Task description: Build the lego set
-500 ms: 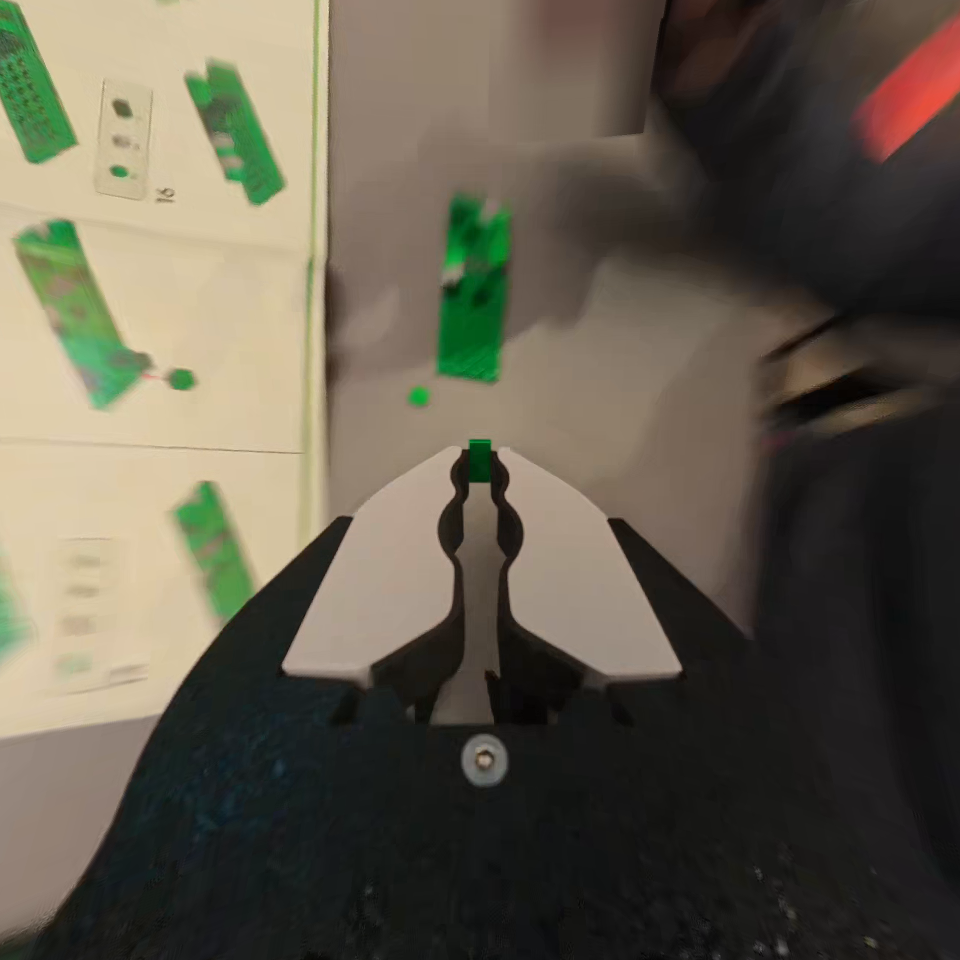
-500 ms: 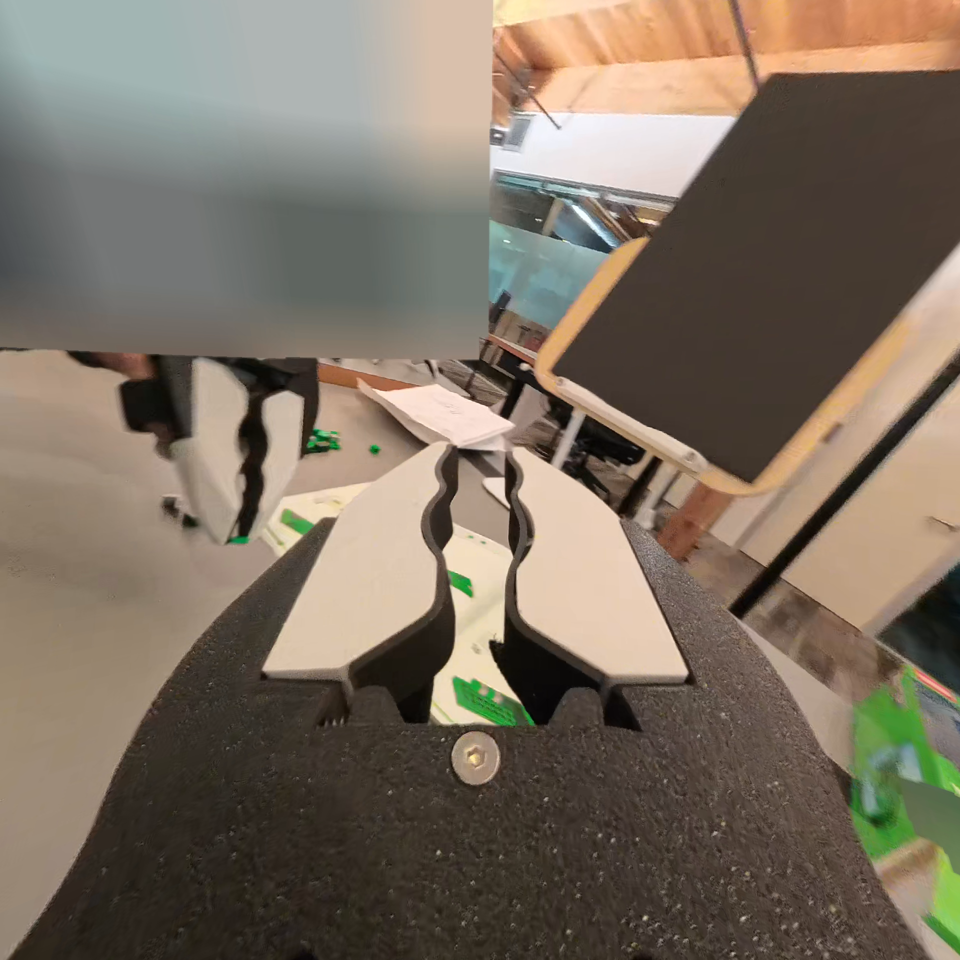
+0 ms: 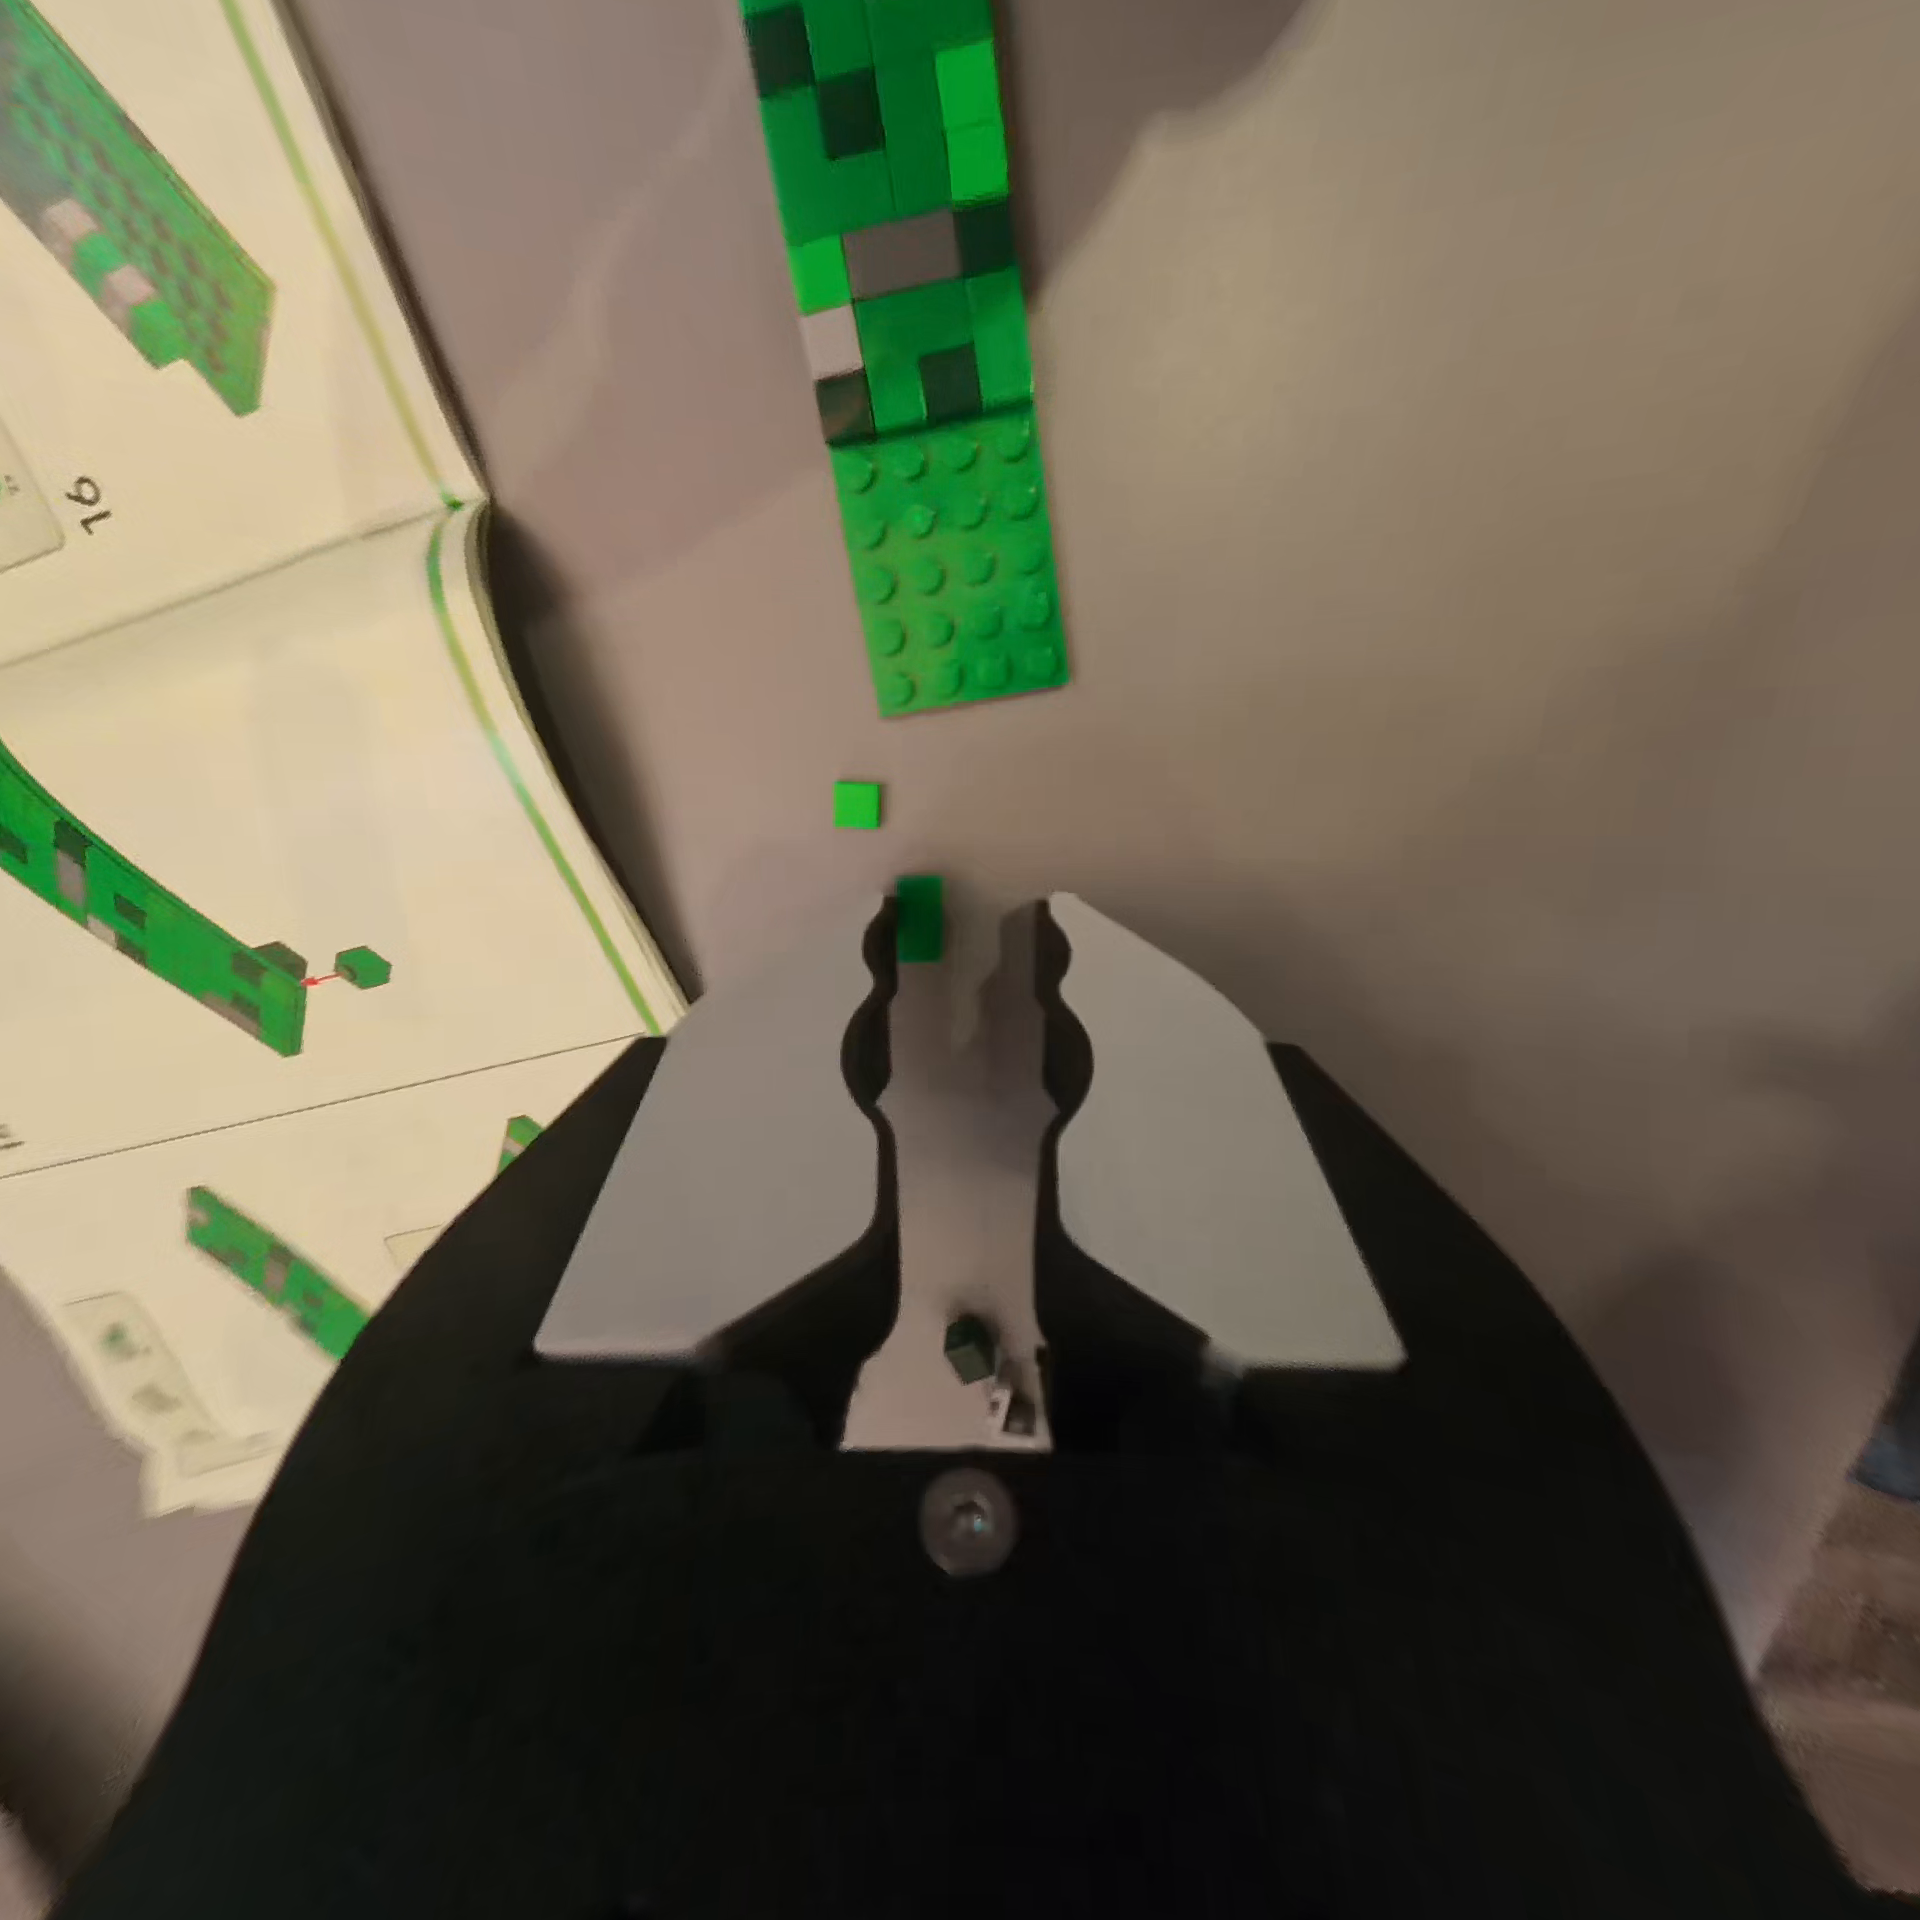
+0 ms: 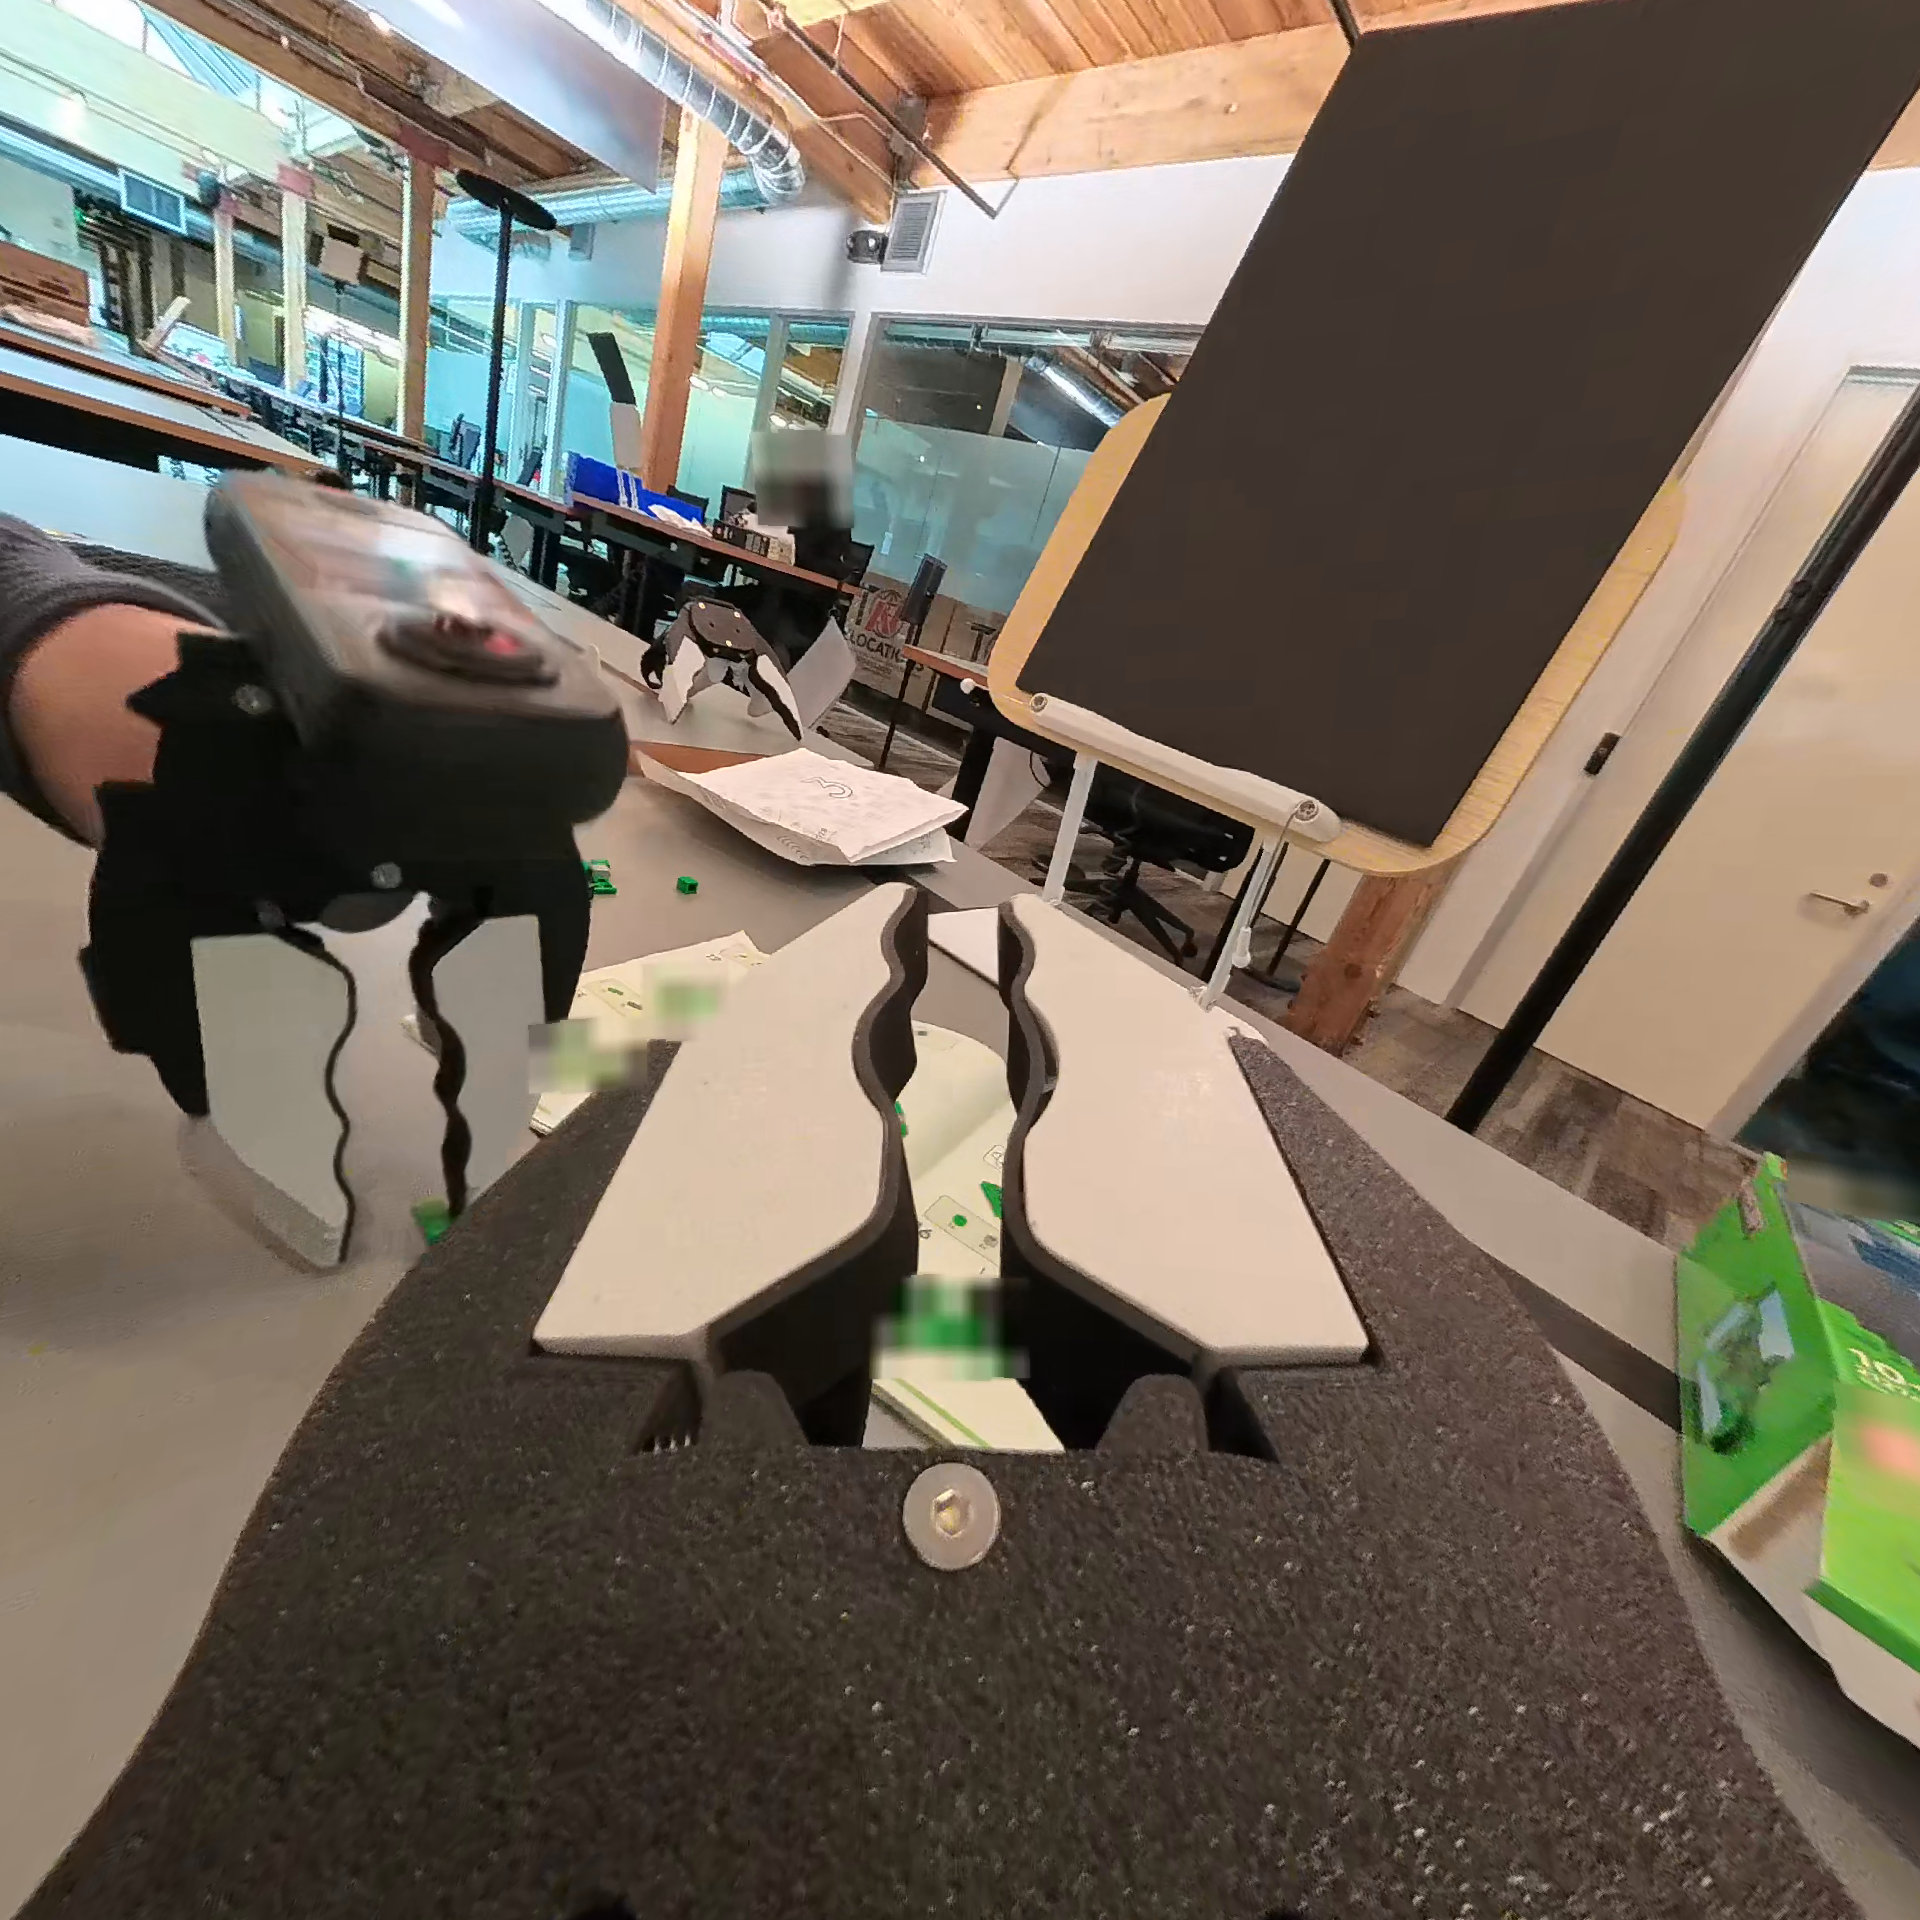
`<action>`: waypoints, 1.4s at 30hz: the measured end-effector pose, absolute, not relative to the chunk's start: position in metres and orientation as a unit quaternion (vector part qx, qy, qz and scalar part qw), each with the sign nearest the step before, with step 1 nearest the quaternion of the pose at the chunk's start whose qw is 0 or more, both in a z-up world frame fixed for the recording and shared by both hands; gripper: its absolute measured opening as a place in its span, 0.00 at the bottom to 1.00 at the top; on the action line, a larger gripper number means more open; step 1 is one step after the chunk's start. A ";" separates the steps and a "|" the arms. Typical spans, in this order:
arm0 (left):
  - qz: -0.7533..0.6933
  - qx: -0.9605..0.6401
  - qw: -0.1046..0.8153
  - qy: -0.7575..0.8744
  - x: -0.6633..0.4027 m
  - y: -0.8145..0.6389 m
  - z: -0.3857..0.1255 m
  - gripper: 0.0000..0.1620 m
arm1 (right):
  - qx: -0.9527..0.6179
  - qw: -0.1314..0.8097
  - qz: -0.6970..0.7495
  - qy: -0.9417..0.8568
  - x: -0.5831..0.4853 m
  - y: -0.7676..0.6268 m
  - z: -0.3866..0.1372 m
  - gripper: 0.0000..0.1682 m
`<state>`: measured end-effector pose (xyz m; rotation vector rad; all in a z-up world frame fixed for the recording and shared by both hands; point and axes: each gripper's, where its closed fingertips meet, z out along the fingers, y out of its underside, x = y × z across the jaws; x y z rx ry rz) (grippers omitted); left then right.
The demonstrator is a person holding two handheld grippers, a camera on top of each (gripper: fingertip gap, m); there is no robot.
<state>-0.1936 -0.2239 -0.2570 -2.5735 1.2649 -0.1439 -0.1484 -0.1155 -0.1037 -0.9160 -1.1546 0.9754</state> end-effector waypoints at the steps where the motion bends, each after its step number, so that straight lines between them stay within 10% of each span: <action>1: -0.071 -0.888 0.150 0.429 -0.191 -0.224 -0.253 0.16 | -0.402 0.632 0.429 -0.505 -0.149 -0.116 -0.104 0.07; 10: -0.136 -0.882 0.195 0.408 -0.198 -0.240 -0.247 0.19 | -0.409 0.590 0.469 -0.515 -0.161 -0.129 -0.115 0.06; 17: -0.145 -0.882 0.193 0.406 -0.194 -0.235 -0.259 0.23 | -0.363 0.349 0.458 -0.733 -0.175 -0.208 -0.190 0.00; 27: -0.067 -0.919 0.352 0.163 -0.344 -0.300 -0.183 0.29 | -0.382 0.469 0.384 -0.698 -0.182 -0.181 -0.174 0.00; 42: 0.000 -0.960 0.272 0.070 -0.392 -0.347 -0.254 0.17 | -0.415 0.450 0.403 -0.680 -0.191 -0.176 -0.188 0.00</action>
